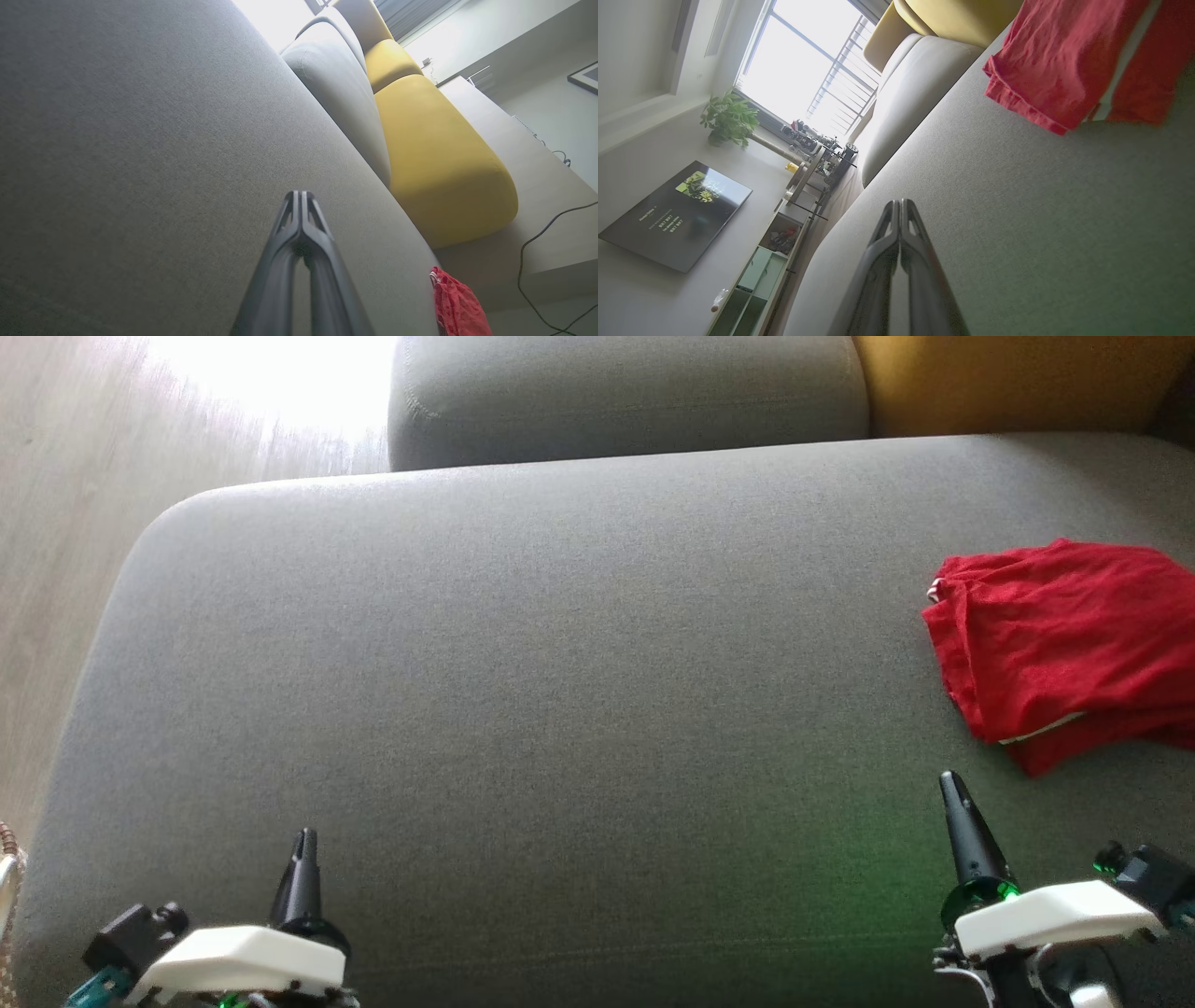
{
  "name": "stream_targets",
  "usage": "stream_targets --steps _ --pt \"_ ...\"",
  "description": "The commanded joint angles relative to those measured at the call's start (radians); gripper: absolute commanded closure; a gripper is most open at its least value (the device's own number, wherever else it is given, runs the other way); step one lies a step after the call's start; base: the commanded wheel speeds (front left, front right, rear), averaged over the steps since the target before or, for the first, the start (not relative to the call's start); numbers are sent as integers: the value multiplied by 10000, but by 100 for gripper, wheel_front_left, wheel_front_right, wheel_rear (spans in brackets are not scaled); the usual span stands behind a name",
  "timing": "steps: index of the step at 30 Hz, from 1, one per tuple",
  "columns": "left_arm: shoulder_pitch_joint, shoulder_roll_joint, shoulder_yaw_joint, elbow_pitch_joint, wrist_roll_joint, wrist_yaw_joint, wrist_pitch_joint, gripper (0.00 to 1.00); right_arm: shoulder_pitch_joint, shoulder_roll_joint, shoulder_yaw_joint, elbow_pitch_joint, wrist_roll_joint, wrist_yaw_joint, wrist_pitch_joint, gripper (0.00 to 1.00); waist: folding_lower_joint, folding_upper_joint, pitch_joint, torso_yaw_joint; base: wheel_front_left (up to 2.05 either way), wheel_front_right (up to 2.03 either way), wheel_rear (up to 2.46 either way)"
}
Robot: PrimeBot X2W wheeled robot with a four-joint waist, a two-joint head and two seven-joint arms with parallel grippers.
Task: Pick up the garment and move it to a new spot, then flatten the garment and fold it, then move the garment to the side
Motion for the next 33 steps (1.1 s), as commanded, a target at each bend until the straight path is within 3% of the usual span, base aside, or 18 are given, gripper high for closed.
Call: stream_targets --steps 1,33 --pt "-655 183 348 -234 -231 -129 48 100 -531 -155 71 -298 258 -2 58 100 0 0 3 -1 0 0 0" --pt "-1500 186 1112 300 -3927 -778 977 100 -958 -153 -310 -280 3877 -3 985 100 0 0 129 -47 0 0 0"
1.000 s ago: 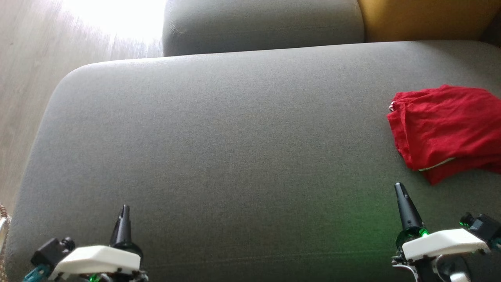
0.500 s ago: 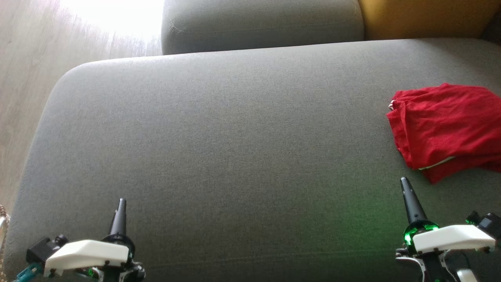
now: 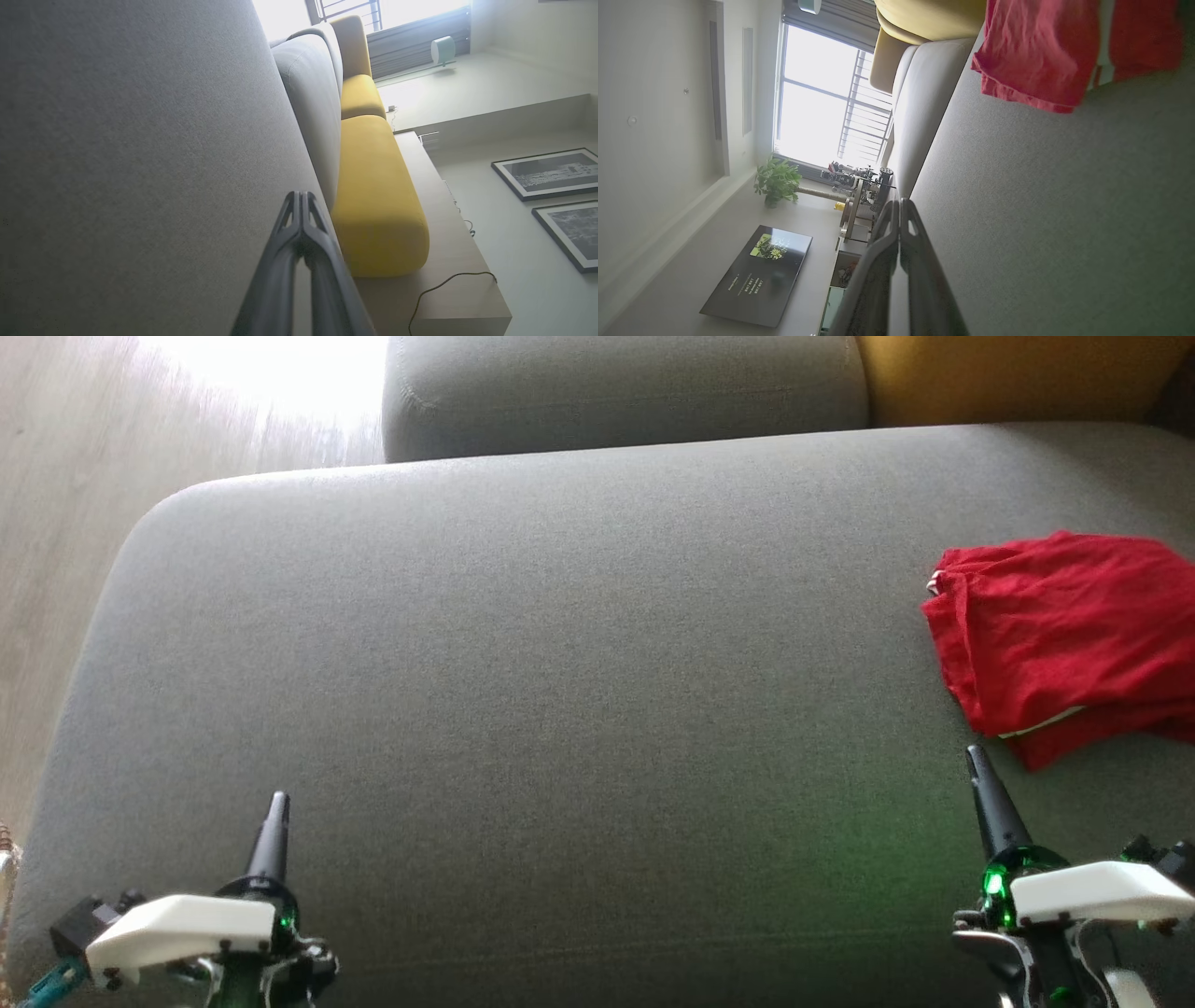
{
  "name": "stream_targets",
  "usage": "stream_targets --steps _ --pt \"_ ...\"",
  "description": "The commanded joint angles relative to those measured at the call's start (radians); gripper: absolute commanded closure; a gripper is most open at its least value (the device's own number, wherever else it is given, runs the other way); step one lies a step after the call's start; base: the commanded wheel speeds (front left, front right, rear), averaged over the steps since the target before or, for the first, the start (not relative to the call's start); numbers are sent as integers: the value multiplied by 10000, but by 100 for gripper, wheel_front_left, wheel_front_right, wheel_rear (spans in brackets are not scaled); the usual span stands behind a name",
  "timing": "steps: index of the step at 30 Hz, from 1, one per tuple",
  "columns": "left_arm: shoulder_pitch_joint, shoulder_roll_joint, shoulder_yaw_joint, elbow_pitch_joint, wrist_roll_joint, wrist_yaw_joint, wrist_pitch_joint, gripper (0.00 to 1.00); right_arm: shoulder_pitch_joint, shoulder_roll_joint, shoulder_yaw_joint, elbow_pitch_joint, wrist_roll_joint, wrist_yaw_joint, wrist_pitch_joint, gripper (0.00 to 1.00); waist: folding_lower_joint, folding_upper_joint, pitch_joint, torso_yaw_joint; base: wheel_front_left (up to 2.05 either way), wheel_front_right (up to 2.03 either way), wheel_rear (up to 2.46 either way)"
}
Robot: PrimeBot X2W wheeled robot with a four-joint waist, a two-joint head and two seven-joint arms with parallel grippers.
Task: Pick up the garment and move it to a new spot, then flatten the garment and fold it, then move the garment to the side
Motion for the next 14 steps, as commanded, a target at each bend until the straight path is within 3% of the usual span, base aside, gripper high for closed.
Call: stream_targets --steps 1,14 --pt "-714 180 362 -268 -354 -181 114 100 -562 -143 85 -303 379 -1 106 100 0 0 8 -2 0 0 0" --pt "-1033 169 665 -66 -1727 -425 476 100 -723 -135 -69 -295 1728 -1 462 100 0 0 55 -20 0 0 0"
